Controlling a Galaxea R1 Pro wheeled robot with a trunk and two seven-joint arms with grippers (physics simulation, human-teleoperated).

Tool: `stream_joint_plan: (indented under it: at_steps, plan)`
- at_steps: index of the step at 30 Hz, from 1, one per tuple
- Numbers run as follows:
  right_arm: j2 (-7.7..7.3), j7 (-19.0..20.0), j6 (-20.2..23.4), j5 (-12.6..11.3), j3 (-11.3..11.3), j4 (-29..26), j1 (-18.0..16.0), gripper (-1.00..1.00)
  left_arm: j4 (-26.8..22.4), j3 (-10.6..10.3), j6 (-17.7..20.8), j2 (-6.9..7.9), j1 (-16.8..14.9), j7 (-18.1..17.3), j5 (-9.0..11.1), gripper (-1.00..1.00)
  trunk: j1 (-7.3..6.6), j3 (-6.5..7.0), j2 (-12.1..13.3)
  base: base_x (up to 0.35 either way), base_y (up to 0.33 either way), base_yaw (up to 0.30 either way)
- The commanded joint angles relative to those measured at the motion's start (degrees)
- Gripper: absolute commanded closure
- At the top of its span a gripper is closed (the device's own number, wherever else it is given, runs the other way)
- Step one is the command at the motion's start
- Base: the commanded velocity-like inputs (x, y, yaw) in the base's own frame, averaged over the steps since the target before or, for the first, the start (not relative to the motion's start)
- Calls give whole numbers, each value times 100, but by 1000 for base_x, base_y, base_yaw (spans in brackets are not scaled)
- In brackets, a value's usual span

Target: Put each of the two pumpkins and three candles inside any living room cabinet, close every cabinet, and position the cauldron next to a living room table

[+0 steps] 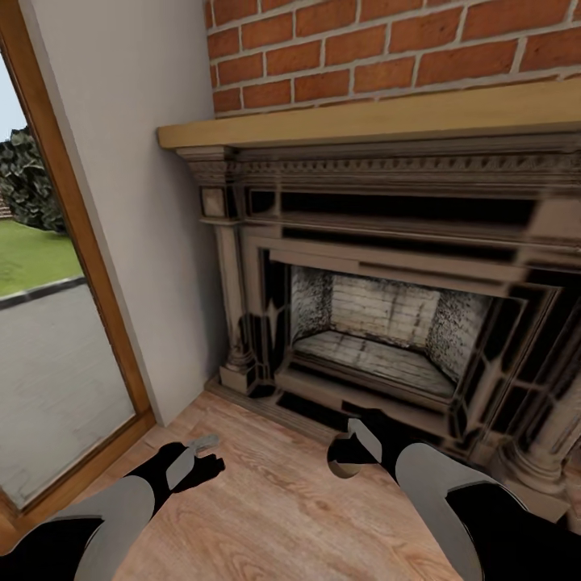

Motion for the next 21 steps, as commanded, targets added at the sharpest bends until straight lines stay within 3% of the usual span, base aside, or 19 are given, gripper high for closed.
stream_joint_plan:
  at_steps: [1, 9, 21]
  plan:
    - [0, -23, 23, -66, 44, -7, -2, 100, -15, 18, 34, 1, 1, 40, 49, -100, -23, 16, 39, 0, 0, -110]
    - [-2, -27, 23, -67, 44, -7, -2, 100, -15, 18, 34, -1, 1, 40, 49, -100, -199, 168, 360, 0, 0, -56]
    - [-7, -14, 23, -68, 44, -7, -1, 100, -15, 18, 33, -2, 1, 40, 49, -100, -463, 432, 841, 0, 0, -249]
